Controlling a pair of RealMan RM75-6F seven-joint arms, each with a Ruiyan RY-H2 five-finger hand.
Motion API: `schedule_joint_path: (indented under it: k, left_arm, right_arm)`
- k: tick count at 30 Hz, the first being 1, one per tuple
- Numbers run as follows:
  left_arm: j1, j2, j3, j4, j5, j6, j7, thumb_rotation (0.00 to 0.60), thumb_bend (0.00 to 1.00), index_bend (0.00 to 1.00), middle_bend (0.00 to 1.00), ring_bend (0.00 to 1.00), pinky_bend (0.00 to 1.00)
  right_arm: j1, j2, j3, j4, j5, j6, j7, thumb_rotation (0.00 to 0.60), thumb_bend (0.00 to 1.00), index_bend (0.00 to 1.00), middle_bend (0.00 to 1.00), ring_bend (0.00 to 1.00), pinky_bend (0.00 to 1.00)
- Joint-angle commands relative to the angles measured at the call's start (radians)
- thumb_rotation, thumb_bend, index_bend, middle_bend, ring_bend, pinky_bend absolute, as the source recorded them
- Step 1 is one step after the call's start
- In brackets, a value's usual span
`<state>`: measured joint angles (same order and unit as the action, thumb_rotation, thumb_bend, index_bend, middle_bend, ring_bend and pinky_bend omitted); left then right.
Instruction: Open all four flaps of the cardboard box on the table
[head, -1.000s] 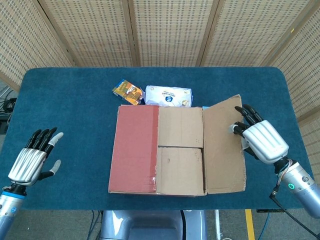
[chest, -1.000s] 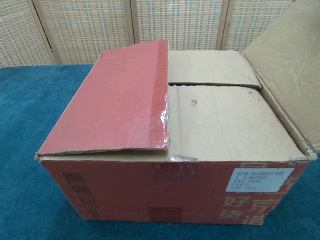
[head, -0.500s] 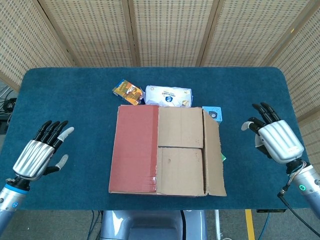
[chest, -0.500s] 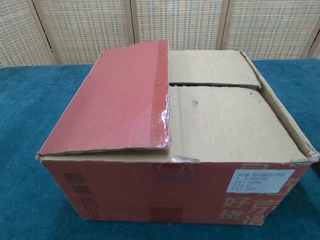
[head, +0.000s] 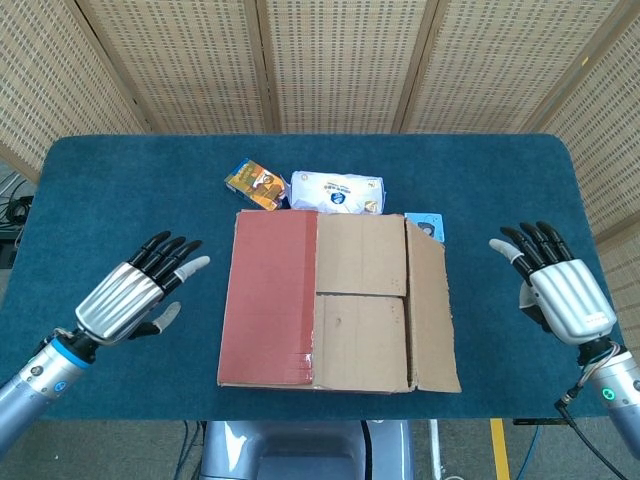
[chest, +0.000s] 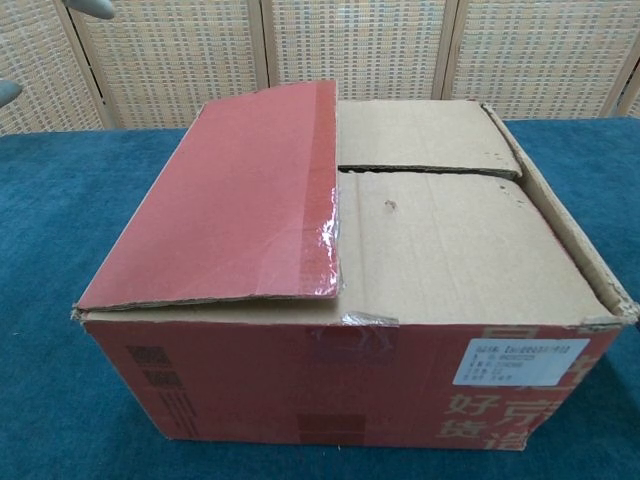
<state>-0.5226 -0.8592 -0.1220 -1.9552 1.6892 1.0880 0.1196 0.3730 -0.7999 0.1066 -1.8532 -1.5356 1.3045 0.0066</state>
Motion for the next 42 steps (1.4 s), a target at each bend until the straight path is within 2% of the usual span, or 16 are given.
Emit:
schedule_joint_path:
  k: [1, 9, 21, 34, 42]
  left_arm:
    - [-0.091, 0.013, -0.024, -0.001, 0.03, -0.094, -0.07, 0.514, 0.69, 0.07, 0.0, 0.0, 0.0]
    - [-0.29, -0.024, -0.07, 0.017, 0.032, -0.297, -0.155, 0.514, 0.77, 0.08, 0.0, 0.0, 0.0]
    - [-0.467, -0.16, -0.108, 0.063, -0.067, -0.458, -0.131, 0.515, 0.85, 0.22, 0.12, 0.0, 0.0]
    - [-0.562, -0.276, -0.113, 0.125, -0.212, -0.55, -0.059, 0.516, 0.87, 0.25, 0.15, 0.01, 0.0]
    - [-0.57, -0.279, -0.084, 0.127, -0.275, -0.549, -0.01, 0.516, 0.89, 0.31, 0.22, 0.06, 0.0]
  right_arm:
    - [-0.024, -0.027, -0.009, -0.003, 0.002, 0.026, -0.028, 0.6, 1.0, 0.13, 0.09, 0.0, 0.02]
    - [-0.074, -0.087, -0.025, 0.009, -0.004, 0.08, -0.071, 0.6, 1.0, 0.13, 0.09, 0.0, 0.02]
    - [-0.107, -0.113, -0.027, 0.031, -0.005, 0.108, -0.058, 0.6, 1.0, 0.13, 0.09, 0.0, 0.02]
    - [-0.123, -0.12, -0.02, 0.054, 0.005, 0.116, -0.031, 0.6, 1.0, 0.13, 0.09, 0.0, 0.02]
    - [-0.13, -0.127, -0.016, 0.071, 0.01, 0.114, -0.014, 0.6, 1.0, 0.13, 0.09, 0.0, 0.02]
